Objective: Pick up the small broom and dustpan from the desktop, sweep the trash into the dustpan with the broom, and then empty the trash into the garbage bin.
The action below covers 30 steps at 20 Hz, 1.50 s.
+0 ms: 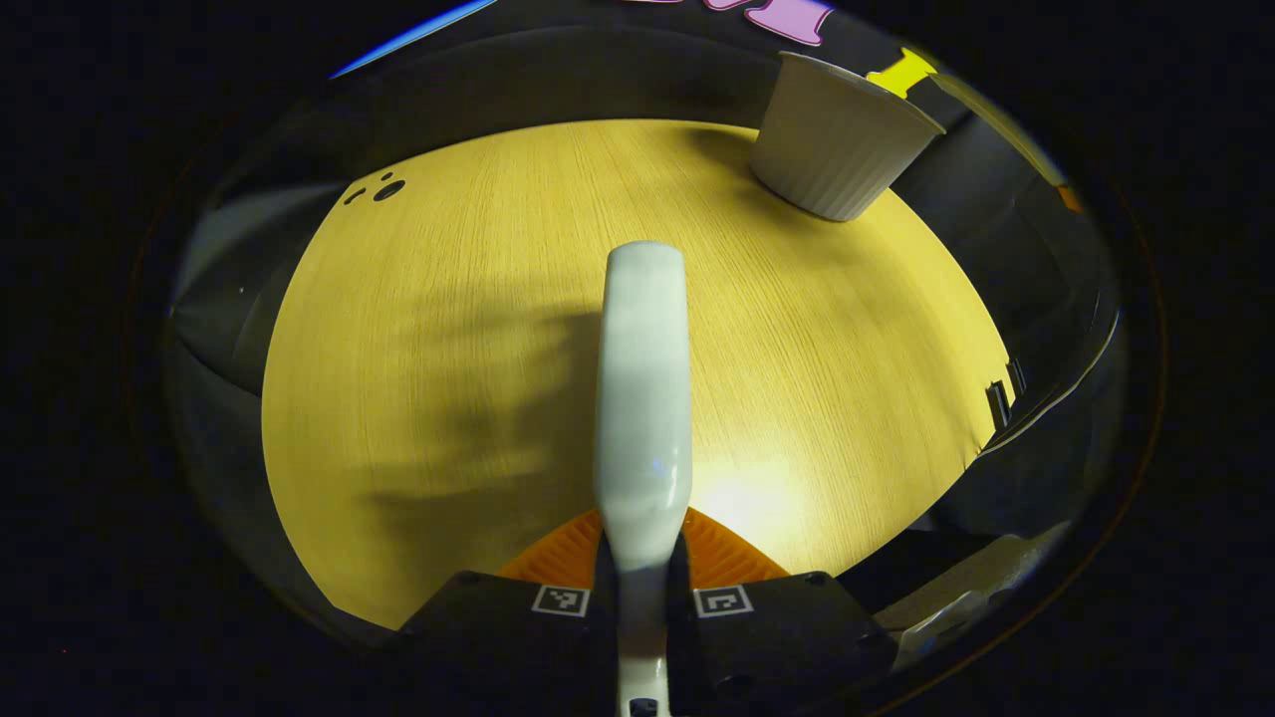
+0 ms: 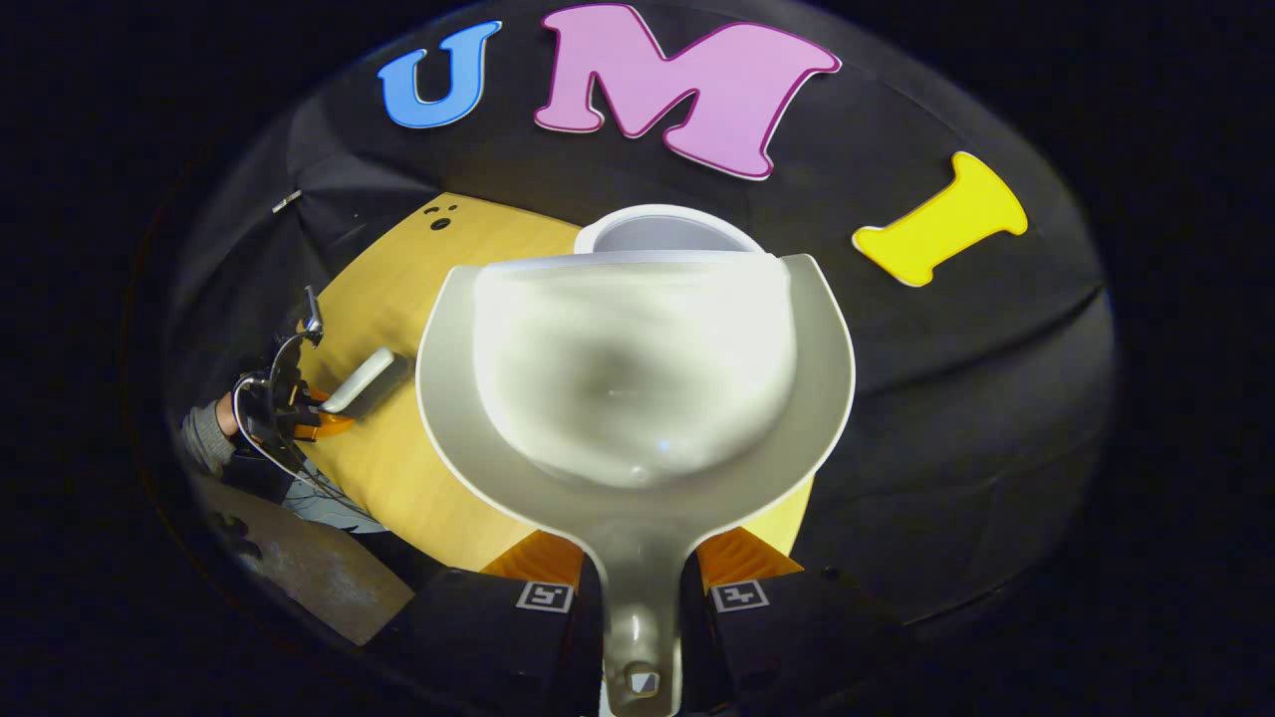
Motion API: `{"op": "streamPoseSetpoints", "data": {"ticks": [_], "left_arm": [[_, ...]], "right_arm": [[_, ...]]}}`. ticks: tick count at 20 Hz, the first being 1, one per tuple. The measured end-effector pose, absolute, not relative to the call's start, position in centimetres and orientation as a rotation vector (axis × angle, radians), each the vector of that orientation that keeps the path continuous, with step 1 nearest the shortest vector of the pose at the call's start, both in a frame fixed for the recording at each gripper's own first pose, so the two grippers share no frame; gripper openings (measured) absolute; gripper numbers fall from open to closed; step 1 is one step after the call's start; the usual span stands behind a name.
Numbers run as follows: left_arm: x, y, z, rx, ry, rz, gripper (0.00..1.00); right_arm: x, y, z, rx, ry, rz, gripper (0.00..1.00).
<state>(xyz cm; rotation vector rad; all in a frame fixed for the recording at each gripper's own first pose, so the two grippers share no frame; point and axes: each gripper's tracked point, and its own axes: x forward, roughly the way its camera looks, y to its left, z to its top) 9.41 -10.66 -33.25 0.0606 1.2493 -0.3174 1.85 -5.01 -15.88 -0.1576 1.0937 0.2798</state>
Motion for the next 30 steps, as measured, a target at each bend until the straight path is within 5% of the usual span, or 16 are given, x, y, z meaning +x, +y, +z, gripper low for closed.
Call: {"op": "streamPoseSetpoints", "data": {"ticks": [11, 30], "left_arm": [[9.2, -10.6, -33.5, 0.082, 1.271, -0.290, 0.24], [9.5, -10.1, -33.6, 0.193, 1.289, -0.270, 0.27]], "right_arm": [[-8.7, 5.4, -28.9, 0.061, 1.297, 0.331, 0.35], [-11.1, 9.7, -41.5, 0.061, 1.353, 0.216, 0.36]]}}
